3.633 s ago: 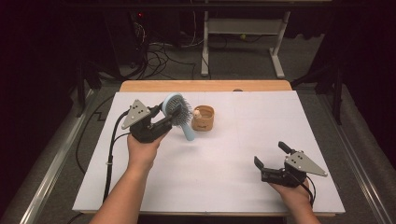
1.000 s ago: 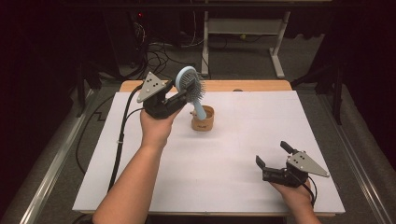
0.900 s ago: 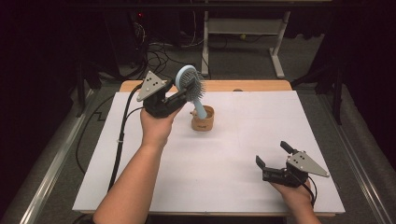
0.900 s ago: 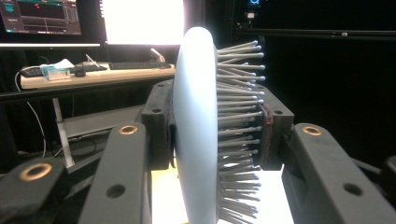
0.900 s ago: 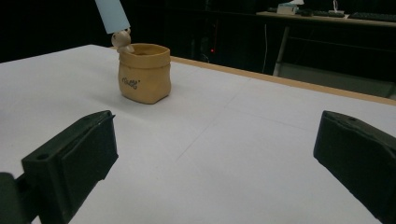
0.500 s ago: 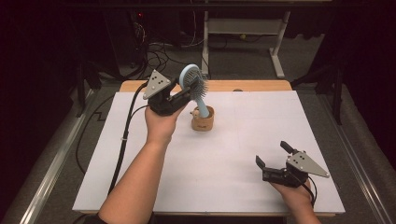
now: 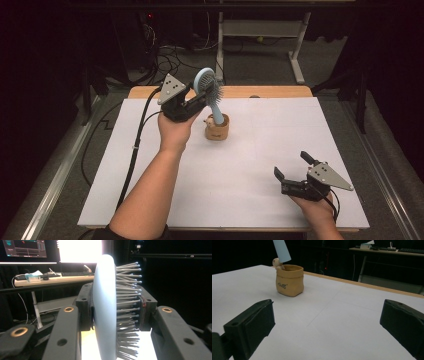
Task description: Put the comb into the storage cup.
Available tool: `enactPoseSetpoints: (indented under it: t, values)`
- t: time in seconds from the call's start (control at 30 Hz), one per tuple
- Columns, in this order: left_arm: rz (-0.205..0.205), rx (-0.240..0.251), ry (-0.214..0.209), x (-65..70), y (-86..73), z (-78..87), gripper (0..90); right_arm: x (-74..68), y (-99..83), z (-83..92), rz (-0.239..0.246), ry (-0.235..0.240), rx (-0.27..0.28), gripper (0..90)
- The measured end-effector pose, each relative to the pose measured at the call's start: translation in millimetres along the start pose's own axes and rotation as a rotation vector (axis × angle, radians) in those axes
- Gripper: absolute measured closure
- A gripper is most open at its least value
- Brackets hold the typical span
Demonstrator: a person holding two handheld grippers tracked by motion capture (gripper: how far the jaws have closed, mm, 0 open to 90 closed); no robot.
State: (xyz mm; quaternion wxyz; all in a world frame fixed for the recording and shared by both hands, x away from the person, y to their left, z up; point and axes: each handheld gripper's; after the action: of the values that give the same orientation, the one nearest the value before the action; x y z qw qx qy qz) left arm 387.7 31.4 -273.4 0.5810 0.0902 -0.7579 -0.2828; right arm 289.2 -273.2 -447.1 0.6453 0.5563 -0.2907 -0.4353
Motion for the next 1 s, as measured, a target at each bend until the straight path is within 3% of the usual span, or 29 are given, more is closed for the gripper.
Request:
enactPoseSetpoints:
  t: [0.07,0.17,0.3,0.33,0.47,0.63,0.77,0.8,1.0]
  values:
    - [-0.013,-0.007,-0.003,0.9,-1.7,-1.7,58.0,0.1,0.0,0.0,0.001,0.0,0.0,0.3]
    - [0.002,-0.004,0.003,4.2,-4.0,-4.2,58.0,0.4,0.1,0.1,-0.001,-0.002,0.0,0.3]
    - [-0.029,-0.001,0.0,3.8,-7.2,-8.0,58.0,0.7,0.2,0.6,-0.002,0.0,0.003,0.3]
    - [-0.015,-0.002,0.004,4.4,-7.8,-8.5,58.0,1.0,0.2,0.7,-0.002,-0.001,0.003,0.3]
    - [-0.016,0.003,0.005,2.6,-9.4,-11.6,58.0,1.7,0.3,1.2,-0.008,-0.002,0.004,0.3]
    - [-0.055,0.004,0.012,-2.0,-15.8,-14.6,58.0,1.2,0.3,0.8,-0.001,-0.003,0.009,0.3]
    - [-0.038,0.012,0.022,-2.9,-17.5,-17.5,58.0,0.9,0.3,0.7,0.002,-0.001,0.008,0.3]
    - [-0.056,0.012,0.017,-4.5,-17.7,-18.2,57.9,1.1,0.3,0.8,0.001,-0.001,0.009,0.3]
    - [-0.056,0.011,0.031,-8.4,-21.0,-22.7,57.9,1.7,0.4,1.5,-0.004,-0.001,0.01,0.3]
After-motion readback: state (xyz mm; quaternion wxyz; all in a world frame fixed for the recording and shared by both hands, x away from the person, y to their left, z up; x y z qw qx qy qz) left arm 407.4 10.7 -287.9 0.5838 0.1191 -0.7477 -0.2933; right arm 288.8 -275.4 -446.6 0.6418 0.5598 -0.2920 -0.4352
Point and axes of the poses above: each handheld gripper's, and its own axes: z roughly backward along the jaws, y roughly out of its top, x roughly to its right, and after that the axes turned 10 degrees about -z, right-handed
